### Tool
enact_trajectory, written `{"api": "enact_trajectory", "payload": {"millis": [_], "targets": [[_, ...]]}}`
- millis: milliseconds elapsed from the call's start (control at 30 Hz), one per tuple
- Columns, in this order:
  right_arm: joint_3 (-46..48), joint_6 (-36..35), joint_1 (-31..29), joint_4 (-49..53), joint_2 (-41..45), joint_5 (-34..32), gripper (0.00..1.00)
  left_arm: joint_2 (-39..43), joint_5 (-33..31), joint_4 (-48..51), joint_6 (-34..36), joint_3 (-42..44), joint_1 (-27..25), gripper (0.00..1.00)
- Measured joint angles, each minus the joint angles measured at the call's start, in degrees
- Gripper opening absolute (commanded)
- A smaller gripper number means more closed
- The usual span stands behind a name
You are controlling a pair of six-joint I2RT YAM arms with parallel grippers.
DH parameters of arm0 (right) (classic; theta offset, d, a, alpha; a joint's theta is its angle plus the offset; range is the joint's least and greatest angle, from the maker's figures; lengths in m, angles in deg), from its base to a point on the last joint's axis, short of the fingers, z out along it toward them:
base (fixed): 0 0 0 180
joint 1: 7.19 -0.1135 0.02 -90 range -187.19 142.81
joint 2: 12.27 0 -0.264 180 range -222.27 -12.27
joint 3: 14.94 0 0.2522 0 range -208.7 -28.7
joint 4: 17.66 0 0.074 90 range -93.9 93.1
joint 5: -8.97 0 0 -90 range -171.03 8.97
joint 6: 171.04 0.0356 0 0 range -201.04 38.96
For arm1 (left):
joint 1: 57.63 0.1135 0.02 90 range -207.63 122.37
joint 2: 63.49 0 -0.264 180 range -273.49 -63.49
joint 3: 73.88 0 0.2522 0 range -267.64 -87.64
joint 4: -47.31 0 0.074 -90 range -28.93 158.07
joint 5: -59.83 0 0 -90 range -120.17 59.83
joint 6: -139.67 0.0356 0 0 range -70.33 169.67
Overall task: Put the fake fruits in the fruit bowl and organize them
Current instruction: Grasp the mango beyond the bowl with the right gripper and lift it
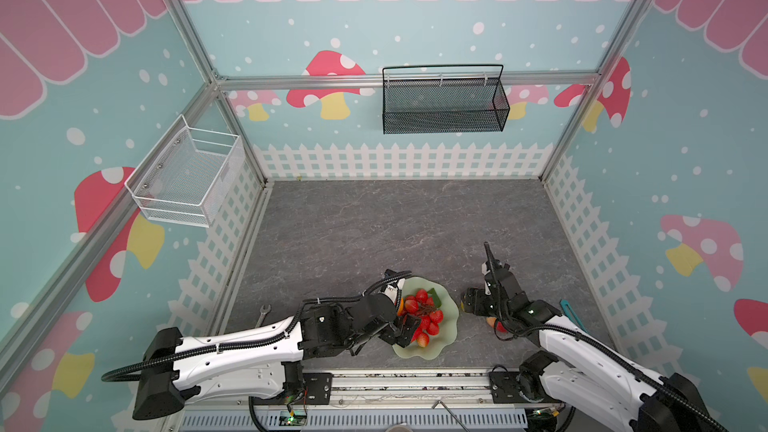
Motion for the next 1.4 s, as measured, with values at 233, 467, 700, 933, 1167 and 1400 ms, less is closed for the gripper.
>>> {"api": "enact_trajectory", "payload": {"millis": [233, 467, 700, 933, 1167, 1400], "targets": [[-0.59, -0.2, 0.24, -1.86, -4.35, 0.46, 0.79, 2.62, 0.02, -1.29, 0.68, 2.34, 0.0, 1.0], [-1.62, -1.05, 0.35, -4.74, -8.44, 1.16, 0.5, 5.33, -0.13, -1.84, 0.85, 3.89, 0.02, 1.0], [-3.41, -3.34, 0.63, -6.58, -9.4, 1.73, 0.42, 7.08, -0.94, -1.95, 0.79, 5.11, 0.44, 1.0], [-6.71, -14.38, 0.61, -14.14, -3.45, 10.1, 0.41, 7.76, -3.54, -1.18, -0.74, 5.11, 2.56, 1.0], [-13.81, -26.1, 0.04, -21.38, -7.41, 30.03, 0.4, 10.38, -5.92, 0.44, -3.21, 5.09, 5.77, 1.0], [-20.55, -38.12, -4.11, -20.39, -19.37, 39.5, 0.39, 13.16, -7.17, 1.49, -4.44, 5.09, 5.77, 1.0]]}}
